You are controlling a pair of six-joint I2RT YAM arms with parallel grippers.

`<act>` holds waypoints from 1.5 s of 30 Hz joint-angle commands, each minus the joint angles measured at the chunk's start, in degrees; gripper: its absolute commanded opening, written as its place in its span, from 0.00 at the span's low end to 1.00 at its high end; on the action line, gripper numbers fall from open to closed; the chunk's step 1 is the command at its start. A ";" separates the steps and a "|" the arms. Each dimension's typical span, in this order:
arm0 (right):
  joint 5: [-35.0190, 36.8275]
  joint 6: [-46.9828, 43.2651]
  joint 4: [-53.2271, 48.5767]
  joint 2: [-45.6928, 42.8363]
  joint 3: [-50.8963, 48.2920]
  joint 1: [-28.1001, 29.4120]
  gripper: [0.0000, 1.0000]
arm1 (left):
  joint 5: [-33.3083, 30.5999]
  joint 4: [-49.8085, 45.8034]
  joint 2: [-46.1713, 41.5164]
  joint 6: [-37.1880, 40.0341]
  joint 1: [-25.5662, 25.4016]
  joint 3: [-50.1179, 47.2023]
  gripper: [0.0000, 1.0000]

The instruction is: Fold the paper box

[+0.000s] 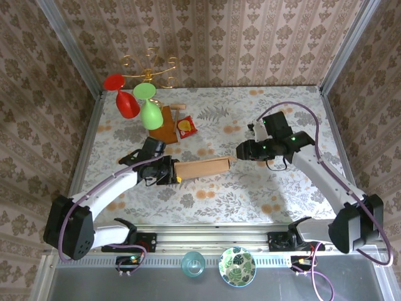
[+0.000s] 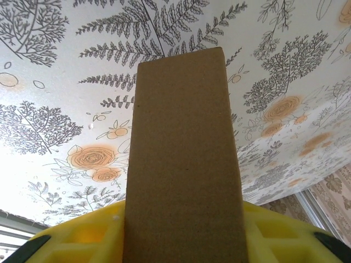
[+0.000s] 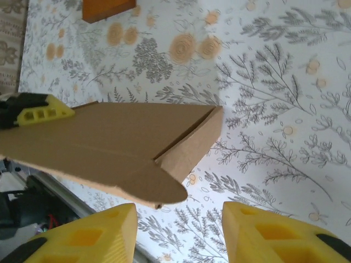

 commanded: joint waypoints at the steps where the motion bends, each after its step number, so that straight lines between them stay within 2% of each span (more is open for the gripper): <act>1: 3.70 -12.32 1.54 -0.39 0.56 1.46 0.43 | -2.54 -7.27 0.95 -12.39 1.42 1.22 0.16; 4: 4.30 -16.42 -3.77 3.08 4.04 3.10 0.33 | -2.19 -7.86 1.55 -11.40 2.09 1.69 0.15; 10: 8.57 -19.39 -5.58 6.30 6.95 7.24 0.34 | -1.76 -8.76 2.88 -9.99 2.90 2.35 0.14; 25: 10.16 -20.87 -6.53 12.68 12.81 8.57 0.35 | -1.84 -8.57 6.58 -8.01 3.17 2.64 0.11; 32: 10.51 -21.40 -8.45 14.59 15.16 9.68 0.28 | -2.00 -8.45 6.67 -7.89 3.17 2.69 0.11; 33: 11.11 -21.41 -8.70 14.59 15.10 9.95 0.26 | -2.01 -8.33 6.67 -7.86 4.69 2.66 0.11; 45: 13.46 -20.60 -7.95 14.14 13.74 11.12 0.19 | -1.92 -7.64 6.76 -7.94 4.85 2.36 0.10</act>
